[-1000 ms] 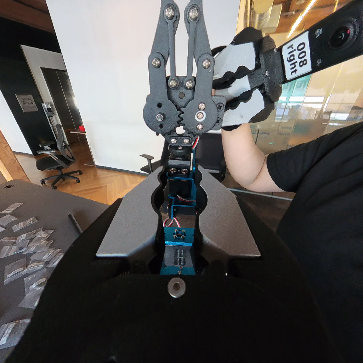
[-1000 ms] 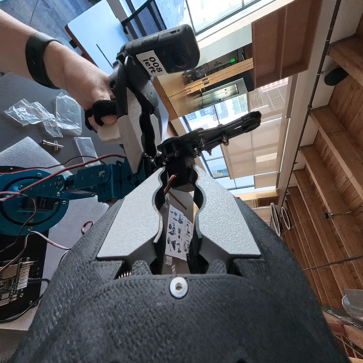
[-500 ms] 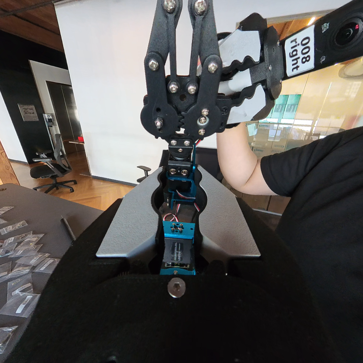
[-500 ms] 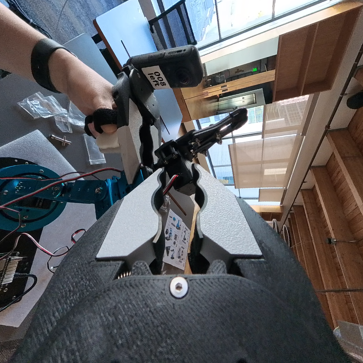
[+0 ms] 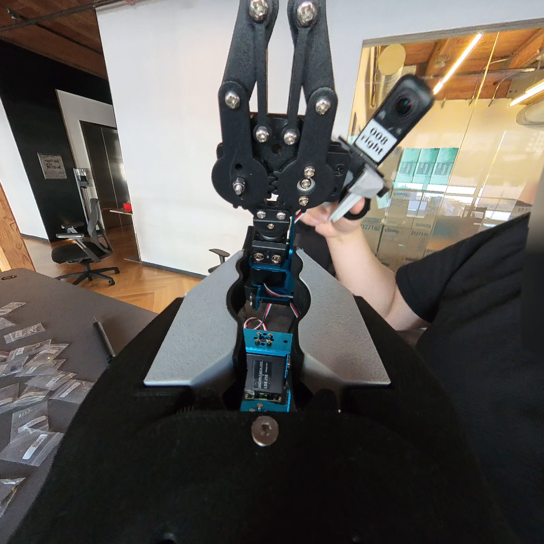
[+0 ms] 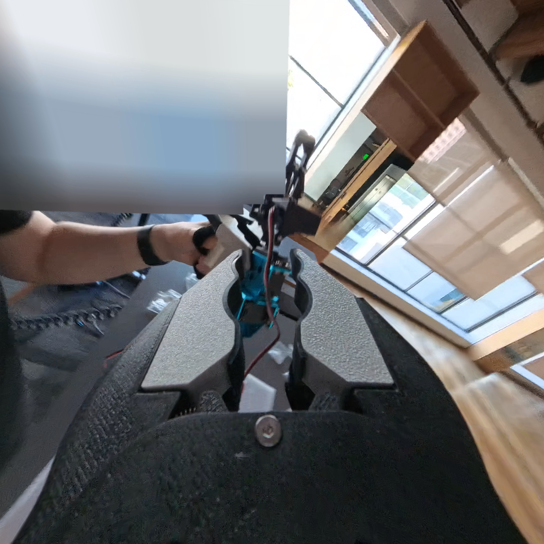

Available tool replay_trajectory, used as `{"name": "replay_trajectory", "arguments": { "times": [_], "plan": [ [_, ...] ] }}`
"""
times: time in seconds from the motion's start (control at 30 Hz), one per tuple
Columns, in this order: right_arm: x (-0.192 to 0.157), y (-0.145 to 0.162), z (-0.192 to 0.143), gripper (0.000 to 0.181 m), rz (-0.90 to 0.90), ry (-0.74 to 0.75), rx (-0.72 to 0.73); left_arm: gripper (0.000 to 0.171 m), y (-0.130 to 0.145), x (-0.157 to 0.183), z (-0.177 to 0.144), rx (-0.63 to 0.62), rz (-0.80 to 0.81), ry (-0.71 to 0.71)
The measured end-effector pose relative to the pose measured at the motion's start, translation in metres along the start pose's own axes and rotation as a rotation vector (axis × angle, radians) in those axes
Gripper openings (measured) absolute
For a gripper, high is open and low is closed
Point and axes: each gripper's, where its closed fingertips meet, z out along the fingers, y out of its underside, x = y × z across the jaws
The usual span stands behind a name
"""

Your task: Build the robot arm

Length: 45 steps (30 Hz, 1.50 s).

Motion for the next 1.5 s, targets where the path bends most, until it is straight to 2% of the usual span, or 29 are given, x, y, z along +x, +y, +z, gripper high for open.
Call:
{"name": "replay_trajectory", "arguments": {
  "times": [0.13, 0.27, 0.4, 0.5, 0.57, 0.63, 0.8, 0.97, 1.1, 1.37, 1.5],
  "plan": [
    [-0.019, 0.052, -0.004, 0.026, 0.193, -0.011, -0.034, 0.025, 0.001, 0.0, 0.0, -0.027, 0.004, 0.005],
    [-0.046, 0.065, -0.002, 0.034, 0.412, -0.11, 0.031, 0.024, 0.001, 0.0, 0.0, -0.038, 0.003, 0.008],
    [-0.051, 0.086, 0.007, 0.04, 0.527, 0.015, -0.008, 0.024, 0.002, 0.0, 0.0, -0.063, 0.004, 0.006],
    [-0.057, 0.099, 0.016, 0.045, 0.504, 0.106, -0.073, 0.024, 0.003, 0.0, -0.001, -0.083, 0.005, 0.012],
    [-0.057, 0.098, 0.021, 0.044, 0.489, 0.137, -0.069, 0.025, 0.003, 0.001, -0.001, -0.092, 0.003, 0.018],
    [-0.052, 0.096, 0.025, 0.051, 0.518, 0.176, -0.069, 0.025, 0.003, 0.0, -0.001, -0.106, 0.003, 0.019],
    [-0.043, 0.095, 0.033, 0.051, 0.473, 0.298, -0.175, 0.024, 0.004, 0.001, -0.001, -0.134, 0.006, 0.017],
    [-0.049, 0.096, 0.047, 0.051, 0.436, 0.337, -0.248, 0.025, 0.004, 0.002, -0.003, -0.136, 0.009, 0.019],
    [-0.047, 0.104, 0.053, 0.051, 0.456, 0.364, -0.287, 0.025, 0.004, 0.001, -0.004, -0.124, 0.0, 0.026],
    [-0.058, 0.128, 0.057, 0.053, 0.369, 0.57, -0.425, 0.025, 0.004, 0.002, -0.005, -0.119, 0.0, 0.014],
    [-0.057, 0.132, 0.061, 0.056, 0.364, 0.664, -0.447, 0.025, 0.004, 0.002, -0.005, -0.115, -0.005, 0.004]
  ]
}}
